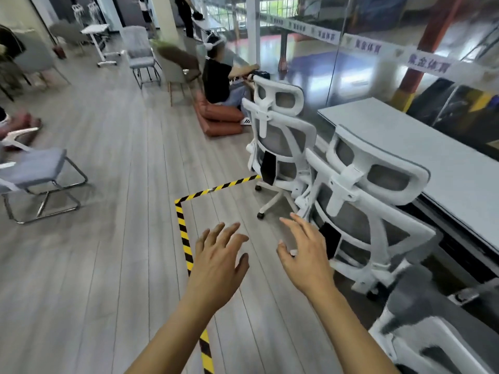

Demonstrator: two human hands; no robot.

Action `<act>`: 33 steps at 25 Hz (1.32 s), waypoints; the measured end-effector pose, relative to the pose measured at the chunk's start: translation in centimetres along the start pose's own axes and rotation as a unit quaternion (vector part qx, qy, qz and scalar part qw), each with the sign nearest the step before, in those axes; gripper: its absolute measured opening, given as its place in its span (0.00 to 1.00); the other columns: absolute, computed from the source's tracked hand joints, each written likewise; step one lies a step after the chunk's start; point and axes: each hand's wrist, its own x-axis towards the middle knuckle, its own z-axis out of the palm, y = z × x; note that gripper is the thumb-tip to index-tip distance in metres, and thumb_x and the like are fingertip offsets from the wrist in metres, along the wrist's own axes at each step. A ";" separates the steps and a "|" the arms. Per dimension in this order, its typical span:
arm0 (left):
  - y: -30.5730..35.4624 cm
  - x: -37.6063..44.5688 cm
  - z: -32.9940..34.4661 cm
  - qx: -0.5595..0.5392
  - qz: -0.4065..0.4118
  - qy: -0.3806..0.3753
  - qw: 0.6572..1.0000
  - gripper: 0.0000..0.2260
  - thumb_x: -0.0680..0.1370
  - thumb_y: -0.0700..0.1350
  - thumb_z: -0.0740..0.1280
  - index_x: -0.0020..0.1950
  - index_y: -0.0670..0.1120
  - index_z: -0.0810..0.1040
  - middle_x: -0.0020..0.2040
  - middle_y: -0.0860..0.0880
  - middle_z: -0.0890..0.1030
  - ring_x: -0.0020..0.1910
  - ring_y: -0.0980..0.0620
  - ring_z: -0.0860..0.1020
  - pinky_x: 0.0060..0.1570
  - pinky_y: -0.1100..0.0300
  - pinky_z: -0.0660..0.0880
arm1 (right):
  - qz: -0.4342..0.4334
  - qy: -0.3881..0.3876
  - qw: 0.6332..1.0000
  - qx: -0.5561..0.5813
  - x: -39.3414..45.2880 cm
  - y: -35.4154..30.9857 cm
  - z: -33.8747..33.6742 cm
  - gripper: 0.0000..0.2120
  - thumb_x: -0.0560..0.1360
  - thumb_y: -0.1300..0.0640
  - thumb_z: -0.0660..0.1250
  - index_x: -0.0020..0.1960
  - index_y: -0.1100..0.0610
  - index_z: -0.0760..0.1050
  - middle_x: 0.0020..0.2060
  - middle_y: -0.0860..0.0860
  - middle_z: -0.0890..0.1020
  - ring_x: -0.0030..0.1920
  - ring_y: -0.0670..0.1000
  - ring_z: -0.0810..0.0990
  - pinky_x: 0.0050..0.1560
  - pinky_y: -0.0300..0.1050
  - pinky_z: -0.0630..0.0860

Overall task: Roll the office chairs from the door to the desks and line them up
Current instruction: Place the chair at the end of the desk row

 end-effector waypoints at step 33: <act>-28.6 78.1 20.5 -0.052 0.209 -0.067 0.974 0.21 0.80 0.56 0.56 0.71 0.52 0.70 0.71 0.47 0.73 0.66 0.44 0.74 0.63 0.45 0.71 | 0.294 0.198 0.926 -0.129 65.4 16.1 20.7 0.23 0.74 0.45 0.62 0.66 0.51 0.74 0.64 0.51 0.77 0.61 0.58 0.76 0.62 0.57 0.72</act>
